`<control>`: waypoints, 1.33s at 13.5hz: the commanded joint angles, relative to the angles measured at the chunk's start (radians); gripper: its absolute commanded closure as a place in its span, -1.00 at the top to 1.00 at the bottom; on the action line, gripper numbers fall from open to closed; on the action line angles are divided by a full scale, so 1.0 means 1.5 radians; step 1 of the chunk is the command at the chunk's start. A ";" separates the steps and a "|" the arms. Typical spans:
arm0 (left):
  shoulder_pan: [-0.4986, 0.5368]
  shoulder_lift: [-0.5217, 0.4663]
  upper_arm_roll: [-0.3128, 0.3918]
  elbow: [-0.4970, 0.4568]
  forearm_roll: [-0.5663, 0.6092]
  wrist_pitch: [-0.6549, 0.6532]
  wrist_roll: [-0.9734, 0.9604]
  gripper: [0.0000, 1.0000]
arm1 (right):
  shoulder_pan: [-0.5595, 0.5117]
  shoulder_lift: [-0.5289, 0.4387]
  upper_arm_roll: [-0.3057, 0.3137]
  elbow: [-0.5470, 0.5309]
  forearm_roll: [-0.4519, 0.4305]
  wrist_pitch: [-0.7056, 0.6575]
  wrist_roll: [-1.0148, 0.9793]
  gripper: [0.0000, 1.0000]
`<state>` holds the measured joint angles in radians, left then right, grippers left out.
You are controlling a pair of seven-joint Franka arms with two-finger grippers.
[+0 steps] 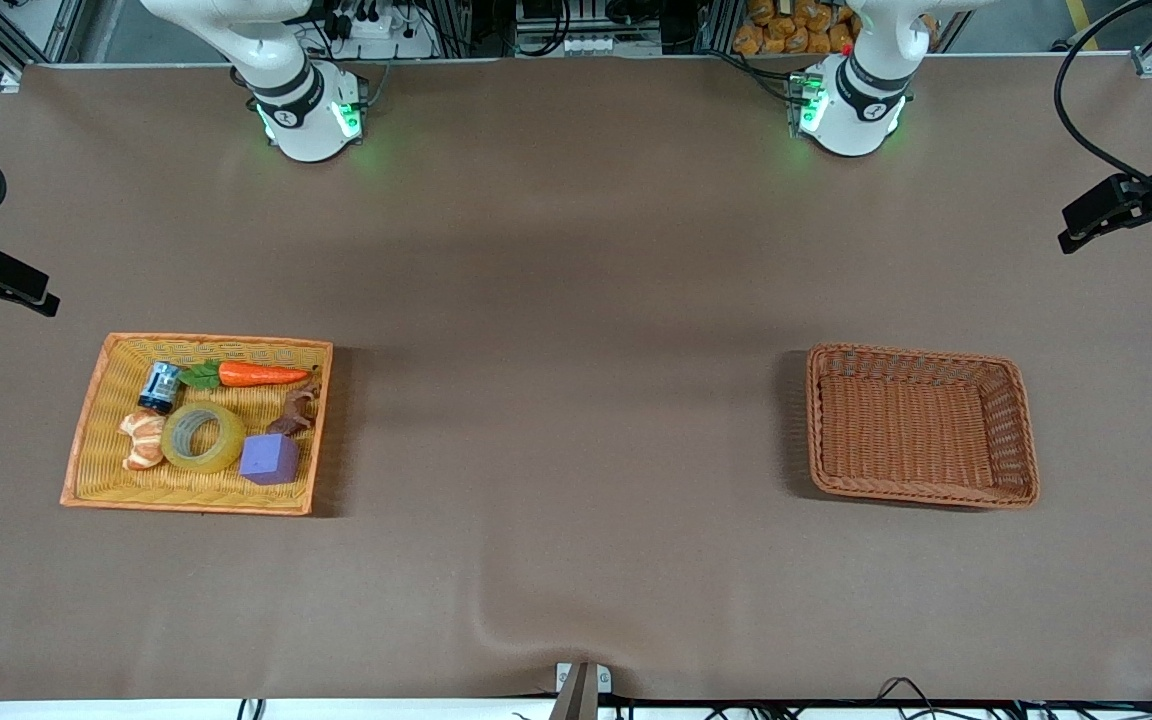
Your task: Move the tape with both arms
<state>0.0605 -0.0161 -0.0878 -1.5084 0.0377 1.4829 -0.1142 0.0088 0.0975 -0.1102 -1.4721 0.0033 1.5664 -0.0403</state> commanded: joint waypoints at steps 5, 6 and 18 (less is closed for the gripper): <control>0.000 0.024 0.002 0.021 -0.010 -0.008 0.042 1.00 | -0.001 -0.018 -0.007 -0.018 -0.002 -0.008 -0.004 1.00; 0.001 0.029 0.002 0.025 -0.011 -0.008 0.043 1.00 | -0.001 -0.018 -0.007 -0.018 -0.002 -0.009 -0.004 1.00; 0.003 0.032 0.006 0.008 -0.026 -0.009 0.018 1.00 | -0.002 -0.013 -0.007 -0.020 0.024 -0.010 -0.005 1.00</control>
<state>0.0612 0.0277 -0.0830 -1.5010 0.0323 1.4826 -0.0798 0.0081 0.0975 -0.1204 -1.4879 0.0203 1.5566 -0.0409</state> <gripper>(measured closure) 0.000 0.000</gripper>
